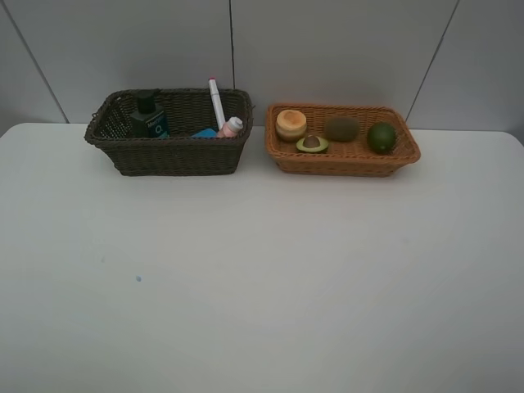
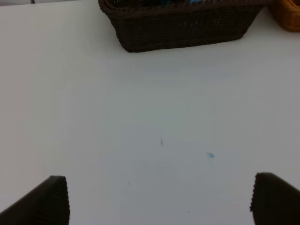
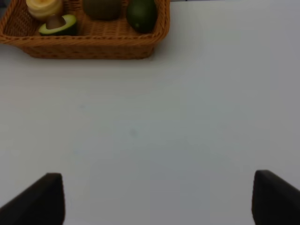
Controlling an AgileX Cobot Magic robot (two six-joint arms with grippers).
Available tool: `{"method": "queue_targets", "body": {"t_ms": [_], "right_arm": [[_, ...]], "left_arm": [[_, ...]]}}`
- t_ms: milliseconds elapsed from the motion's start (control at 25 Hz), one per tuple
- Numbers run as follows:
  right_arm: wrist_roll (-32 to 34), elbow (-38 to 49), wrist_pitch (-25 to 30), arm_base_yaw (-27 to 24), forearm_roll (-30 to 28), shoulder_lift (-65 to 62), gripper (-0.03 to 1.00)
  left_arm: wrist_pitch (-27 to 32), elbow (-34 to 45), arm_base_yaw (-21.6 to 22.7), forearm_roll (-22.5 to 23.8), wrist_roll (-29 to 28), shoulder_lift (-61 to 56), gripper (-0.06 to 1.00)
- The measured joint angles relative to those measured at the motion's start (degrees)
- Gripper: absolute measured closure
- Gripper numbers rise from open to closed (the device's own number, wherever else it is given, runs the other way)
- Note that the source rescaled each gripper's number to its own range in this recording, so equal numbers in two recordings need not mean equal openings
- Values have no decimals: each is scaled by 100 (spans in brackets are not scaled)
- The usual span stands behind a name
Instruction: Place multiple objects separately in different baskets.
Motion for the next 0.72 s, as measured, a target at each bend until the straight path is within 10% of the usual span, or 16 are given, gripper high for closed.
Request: {"method": "queue_targets", "body": {"t_ms": [720], "right_arm": [[0, 0, 0, 0, 0, 0, -3]], "left_arm": [[0, 0, 0, 0, 0, 0, 3]]}}
